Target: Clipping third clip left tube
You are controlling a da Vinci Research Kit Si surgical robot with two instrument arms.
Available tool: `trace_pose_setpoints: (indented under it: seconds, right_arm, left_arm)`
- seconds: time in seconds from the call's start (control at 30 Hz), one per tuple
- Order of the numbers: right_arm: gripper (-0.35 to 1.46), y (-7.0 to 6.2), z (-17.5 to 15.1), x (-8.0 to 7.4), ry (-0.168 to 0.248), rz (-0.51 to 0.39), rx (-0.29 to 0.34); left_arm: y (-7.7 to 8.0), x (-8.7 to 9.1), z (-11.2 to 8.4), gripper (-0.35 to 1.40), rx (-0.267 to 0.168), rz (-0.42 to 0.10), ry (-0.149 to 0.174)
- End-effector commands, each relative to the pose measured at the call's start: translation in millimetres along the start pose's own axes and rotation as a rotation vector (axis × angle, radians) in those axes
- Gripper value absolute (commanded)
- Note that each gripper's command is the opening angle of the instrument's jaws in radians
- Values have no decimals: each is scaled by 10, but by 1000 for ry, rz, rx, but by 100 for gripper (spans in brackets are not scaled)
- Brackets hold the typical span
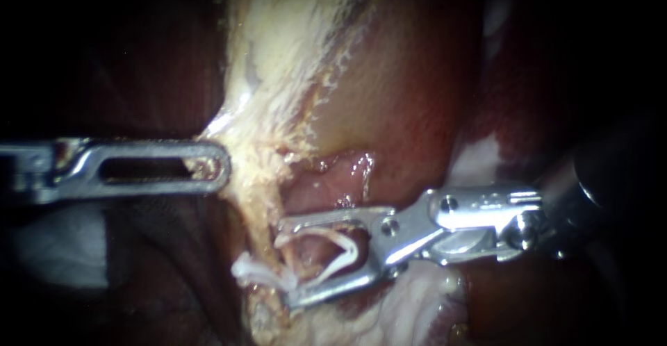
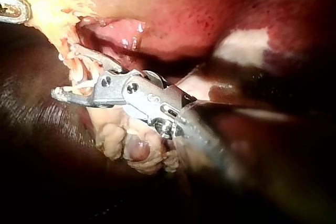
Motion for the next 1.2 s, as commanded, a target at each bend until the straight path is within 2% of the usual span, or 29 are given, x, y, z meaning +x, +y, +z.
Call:
trace_pose_setpoints:
  seconds: [0.03, 0.27, 0.53, 0.93, 1.2]
  right_arm:
    - [59, 1, 3, -3, -1, -1, -1]
    - [59, 8, 17, -15, -2, -7, -6]
    - [59, 24, 20, -26, -3, -6, -12]
    - [60, 30, 28, -19, -1, -2, -17]
    - [60, 31, 34, -14, 20, -2, -21]
  left_arm:
    - [0, 0, 0, -35, 0, 0, 0]
    - [-1, 1, 0, -35, 0, 0, 0]
    - [-9, 5, -3, -35, -3, -3, -3]
    - [-19, 10, -5, -35, -5, -6, -6]
    - [-20, 12, -4, -35, -2, -5, -3]
